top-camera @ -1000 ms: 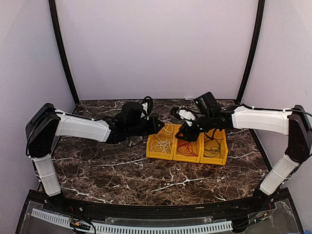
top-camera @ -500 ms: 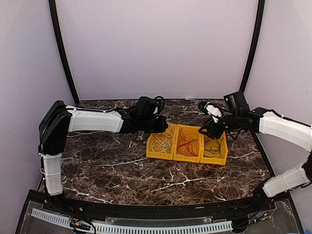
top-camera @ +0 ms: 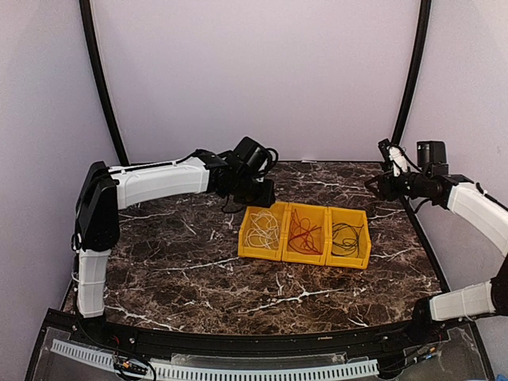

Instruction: Untangle the cables

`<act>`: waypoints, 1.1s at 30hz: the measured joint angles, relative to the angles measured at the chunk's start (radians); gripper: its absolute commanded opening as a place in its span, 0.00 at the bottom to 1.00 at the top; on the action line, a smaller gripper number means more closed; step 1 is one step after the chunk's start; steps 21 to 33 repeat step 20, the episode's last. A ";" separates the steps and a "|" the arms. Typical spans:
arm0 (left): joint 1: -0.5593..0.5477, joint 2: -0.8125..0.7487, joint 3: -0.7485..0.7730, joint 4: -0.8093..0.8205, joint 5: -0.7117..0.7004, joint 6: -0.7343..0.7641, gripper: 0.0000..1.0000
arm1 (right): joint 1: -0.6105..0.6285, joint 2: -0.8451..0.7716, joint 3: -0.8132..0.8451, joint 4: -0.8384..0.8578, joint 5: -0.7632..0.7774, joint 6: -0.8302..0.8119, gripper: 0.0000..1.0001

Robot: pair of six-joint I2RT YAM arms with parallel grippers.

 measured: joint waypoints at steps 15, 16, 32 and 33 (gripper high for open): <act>0.010 -0.440 -0.293 0.026 -0.256 0.164 0.87 | -0.038 -0.034 0.177 0.011 0.043 0.149 0.77; 0.021 -0.505 -0.329 0.050 -0.278 0.183 0.88 | -0.038 -0.043 0.197 0.010 0.063 0.159 0.76; 0.122 -0.690 -0.416 0.126 -0.336 0.237 0.92 | -0.038 -0.098 0.251 0.015 0.130 0.173 0.78; 0.122 -0.690 -0.416 0.126 -0.336 0.237 0.92 | -0.038 -0.098 0.251 0.015 0.130 0.173 0.78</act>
